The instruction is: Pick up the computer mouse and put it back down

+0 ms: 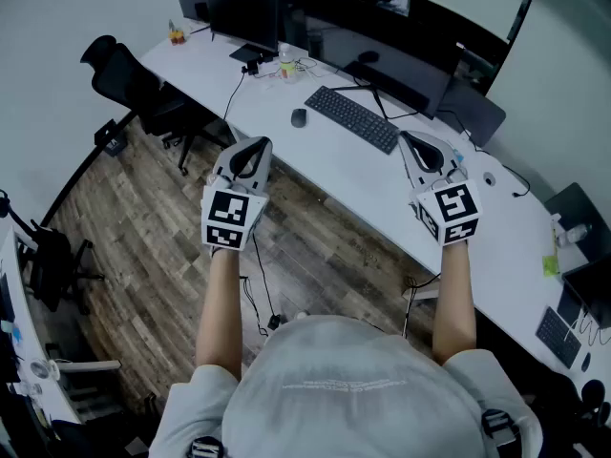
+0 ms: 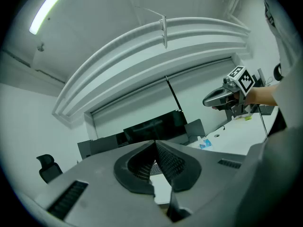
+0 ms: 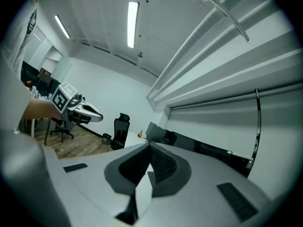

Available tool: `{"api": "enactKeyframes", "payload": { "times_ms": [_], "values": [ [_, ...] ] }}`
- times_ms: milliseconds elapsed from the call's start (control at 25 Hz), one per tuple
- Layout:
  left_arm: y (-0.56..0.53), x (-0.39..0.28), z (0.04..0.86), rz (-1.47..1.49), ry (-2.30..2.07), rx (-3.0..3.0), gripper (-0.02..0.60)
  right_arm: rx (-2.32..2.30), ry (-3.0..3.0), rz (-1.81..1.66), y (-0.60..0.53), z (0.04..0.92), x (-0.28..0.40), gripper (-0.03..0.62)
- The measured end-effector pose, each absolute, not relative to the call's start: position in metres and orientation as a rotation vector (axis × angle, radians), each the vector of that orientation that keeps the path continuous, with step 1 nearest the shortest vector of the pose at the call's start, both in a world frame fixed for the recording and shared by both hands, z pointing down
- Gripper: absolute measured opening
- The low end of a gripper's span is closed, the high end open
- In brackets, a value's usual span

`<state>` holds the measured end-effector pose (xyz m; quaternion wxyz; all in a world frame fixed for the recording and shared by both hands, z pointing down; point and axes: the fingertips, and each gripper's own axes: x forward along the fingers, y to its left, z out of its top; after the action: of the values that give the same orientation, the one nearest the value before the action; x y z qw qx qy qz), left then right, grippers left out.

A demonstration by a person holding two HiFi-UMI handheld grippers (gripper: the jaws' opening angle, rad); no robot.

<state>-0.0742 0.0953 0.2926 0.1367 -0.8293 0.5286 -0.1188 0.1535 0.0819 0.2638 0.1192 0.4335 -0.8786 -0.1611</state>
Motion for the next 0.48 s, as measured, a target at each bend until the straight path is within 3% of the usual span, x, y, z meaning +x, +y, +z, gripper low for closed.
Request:
{"api": "enactKeyframes", "payload": {
  "times_ms": [480],
  "values": [
    [0.0964,-0.0847,0.3,-0.335,1.533,-2.429,0.012,1.308,-2.563,-0.392,0.0863,0.2733,0.1464,0.002]
  ]
}}
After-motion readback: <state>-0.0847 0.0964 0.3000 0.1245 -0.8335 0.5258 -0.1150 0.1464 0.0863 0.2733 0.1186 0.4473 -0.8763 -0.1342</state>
